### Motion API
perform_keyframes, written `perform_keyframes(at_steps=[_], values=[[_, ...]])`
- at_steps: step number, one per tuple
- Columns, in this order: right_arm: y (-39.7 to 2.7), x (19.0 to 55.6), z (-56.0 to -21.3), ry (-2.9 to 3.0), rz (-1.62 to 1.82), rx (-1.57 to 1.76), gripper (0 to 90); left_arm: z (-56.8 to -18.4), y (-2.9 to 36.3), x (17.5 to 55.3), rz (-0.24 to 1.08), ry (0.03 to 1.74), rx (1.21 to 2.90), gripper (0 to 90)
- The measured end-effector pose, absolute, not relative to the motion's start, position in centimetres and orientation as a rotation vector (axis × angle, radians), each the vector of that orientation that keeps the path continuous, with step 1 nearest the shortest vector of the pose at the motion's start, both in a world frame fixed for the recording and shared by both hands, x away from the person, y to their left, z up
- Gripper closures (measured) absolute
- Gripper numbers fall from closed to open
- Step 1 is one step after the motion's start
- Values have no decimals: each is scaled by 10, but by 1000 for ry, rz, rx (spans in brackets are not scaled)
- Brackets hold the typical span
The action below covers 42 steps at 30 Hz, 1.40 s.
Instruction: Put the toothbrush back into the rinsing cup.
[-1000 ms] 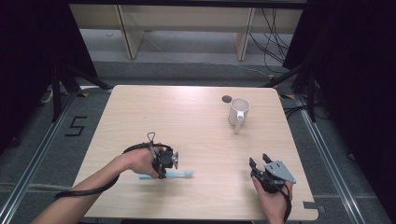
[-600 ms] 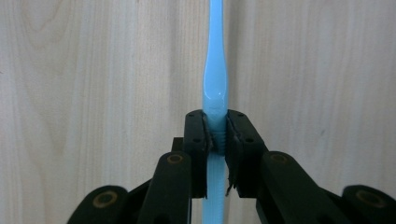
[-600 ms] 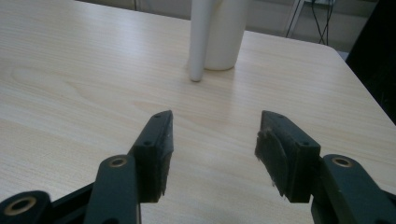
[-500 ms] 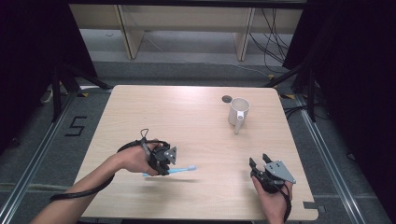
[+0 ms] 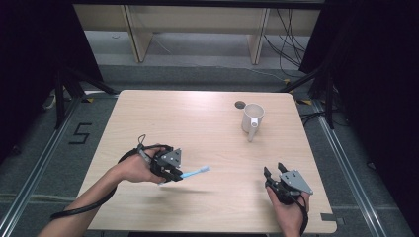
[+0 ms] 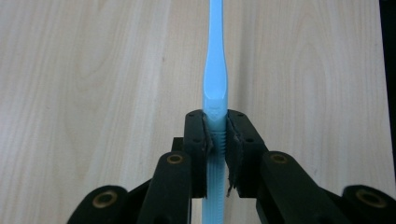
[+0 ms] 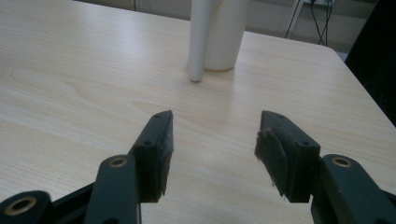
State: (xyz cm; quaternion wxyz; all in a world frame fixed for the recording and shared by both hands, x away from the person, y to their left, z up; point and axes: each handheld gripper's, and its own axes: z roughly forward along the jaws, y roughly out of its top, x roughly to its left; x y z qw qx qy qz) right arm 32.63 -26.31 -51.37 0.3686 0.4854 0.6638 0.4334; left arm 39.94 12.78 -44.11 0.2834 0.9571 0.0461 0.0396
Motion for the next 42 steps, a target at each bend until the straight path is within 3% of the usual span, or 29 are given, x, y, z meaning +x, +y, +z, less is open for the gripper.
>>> perform_keyframes(at_steps=[14,26,42], values=[[-267,325,-513,1683,1125,1248,471,-439,140,397,191,201,2284,784],[-261,325,-509,1664,1163,1209,424,-451,140,388,254,291,2072,784],[-232,321,-494,1712,1285,1190,495,-465,138,380,325,462,1802,785]])
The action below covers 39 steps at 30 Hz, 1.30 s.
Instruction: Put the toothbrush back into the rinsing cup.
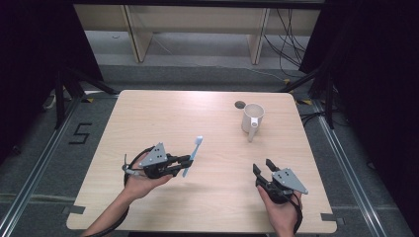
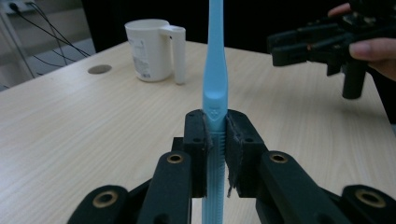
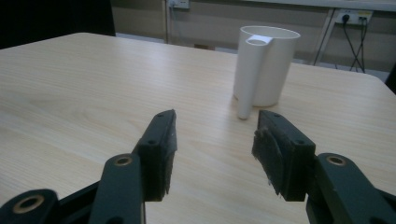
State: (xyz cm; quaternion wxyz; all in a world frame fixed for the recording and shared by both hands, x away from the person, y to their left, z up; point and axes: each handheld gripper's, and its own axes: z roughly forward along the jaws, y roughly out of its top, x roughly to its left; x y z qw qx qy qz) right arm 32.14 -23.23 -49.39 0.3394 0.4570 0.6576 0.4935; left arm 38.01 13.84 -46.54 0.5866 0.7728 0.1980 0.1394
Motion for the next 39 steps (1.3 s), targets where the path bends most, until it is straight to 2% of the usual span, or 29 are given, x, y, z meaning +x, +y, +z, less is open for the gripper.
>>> perform_keyframes(at_steps=[8,17,28,39], values=[[-214,323,-478,1750,1332,1123,535,-469,133,380,332,511,1736,785],[-192,328,-468,1752,1412,1109,538,-474,130,383,322,508,1662,785],[-154,331,-447,1788,1521,1063,556,-472,122,384,353,517,1655,785],[-139,334,-432,1763,1570,1046,586,-471,102,384,370,506,1648,785]])
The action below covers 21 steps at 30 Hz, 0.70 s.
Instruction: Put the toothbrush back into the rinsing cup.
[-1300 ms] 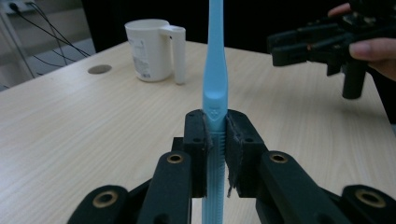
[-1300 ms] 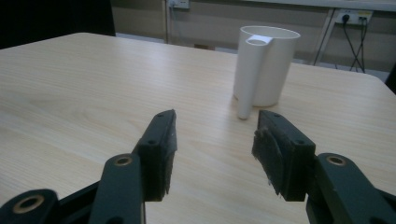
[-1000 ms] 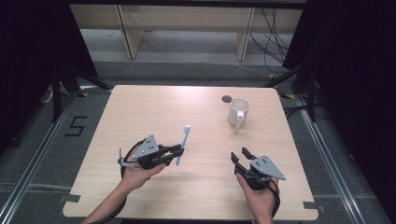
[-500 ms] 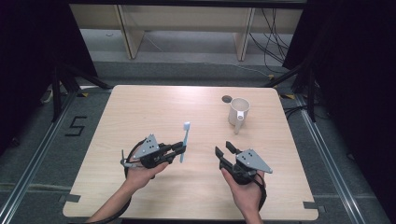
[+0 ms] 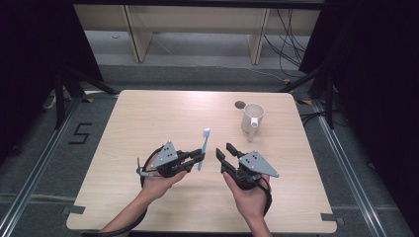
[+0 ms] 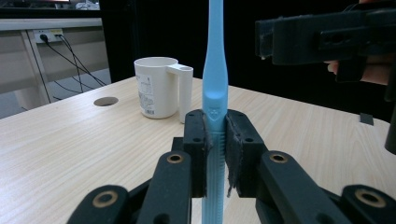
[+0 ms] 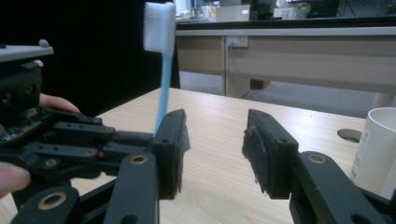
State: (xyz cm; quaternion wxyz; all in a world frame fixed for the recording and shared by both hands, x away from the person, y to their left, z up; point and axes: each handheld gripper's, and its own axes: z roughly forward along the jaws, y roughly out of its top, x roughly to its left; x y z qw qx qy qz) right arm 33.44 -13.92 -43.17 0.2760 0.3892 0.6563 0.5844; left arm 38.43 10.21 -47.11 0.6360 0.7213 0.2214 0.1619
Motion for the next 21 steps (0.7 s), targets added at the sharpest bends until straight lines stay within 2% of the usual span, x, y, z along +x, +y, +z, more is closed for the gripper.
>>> perform_keyframes(at_steps=[21], values=[[-119,345,-424,1758,1606,1073,654,-470,82,381,438,501,1643,785]])
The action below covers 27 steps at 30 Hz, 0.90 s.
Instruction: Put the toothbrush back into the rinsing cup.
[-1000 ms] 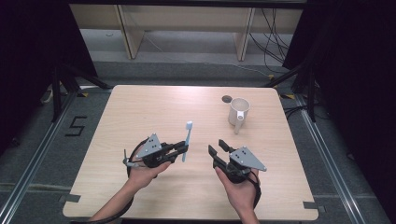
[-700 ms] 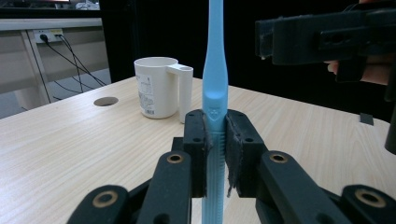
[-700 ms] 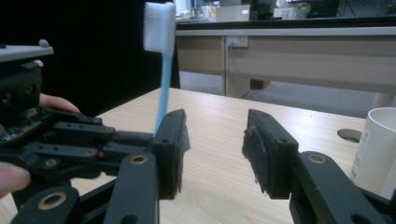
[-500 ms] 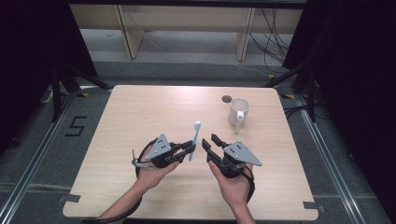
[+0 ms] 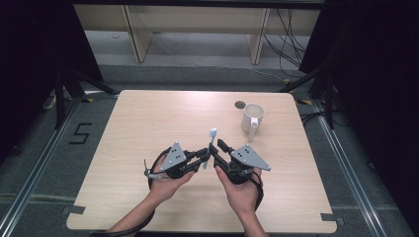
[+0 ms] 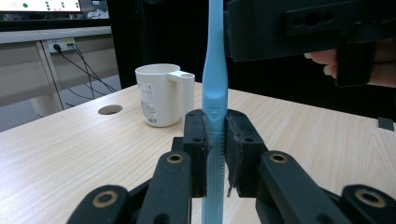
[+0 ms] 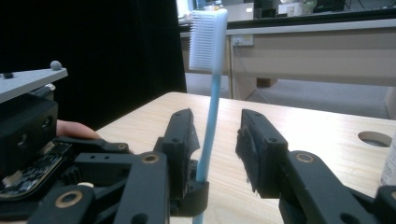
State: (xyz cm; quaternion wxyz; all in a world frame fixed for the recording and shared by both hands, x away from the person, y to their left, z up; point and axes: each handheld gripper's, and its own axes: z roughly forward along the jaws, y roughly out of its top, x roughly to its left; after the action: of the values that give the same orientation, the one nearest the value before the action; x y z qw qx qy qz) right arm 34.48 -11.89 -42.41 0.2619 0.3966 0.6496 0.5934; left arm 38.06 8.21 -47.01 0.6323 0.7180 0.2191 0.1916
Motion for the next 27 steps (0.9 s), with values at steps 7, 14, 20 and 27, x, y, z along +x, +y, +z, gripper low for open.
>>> perform_keyframes(at_steps=[7,14,20,27], values=[[-117,349,-423,1764,1597,1092,713,-470,77,380,438,497,1640,785],[-116,349,-423,1769,1599,1131,762,-469,75,378,441,499,1644,785],[-115,350,-424,1752,1602,1121,783,-469,74,379,440,492,1622,785],[-114,351,-426,1741,1606,1119,806,-469,74,378,439,512,1630,785]])
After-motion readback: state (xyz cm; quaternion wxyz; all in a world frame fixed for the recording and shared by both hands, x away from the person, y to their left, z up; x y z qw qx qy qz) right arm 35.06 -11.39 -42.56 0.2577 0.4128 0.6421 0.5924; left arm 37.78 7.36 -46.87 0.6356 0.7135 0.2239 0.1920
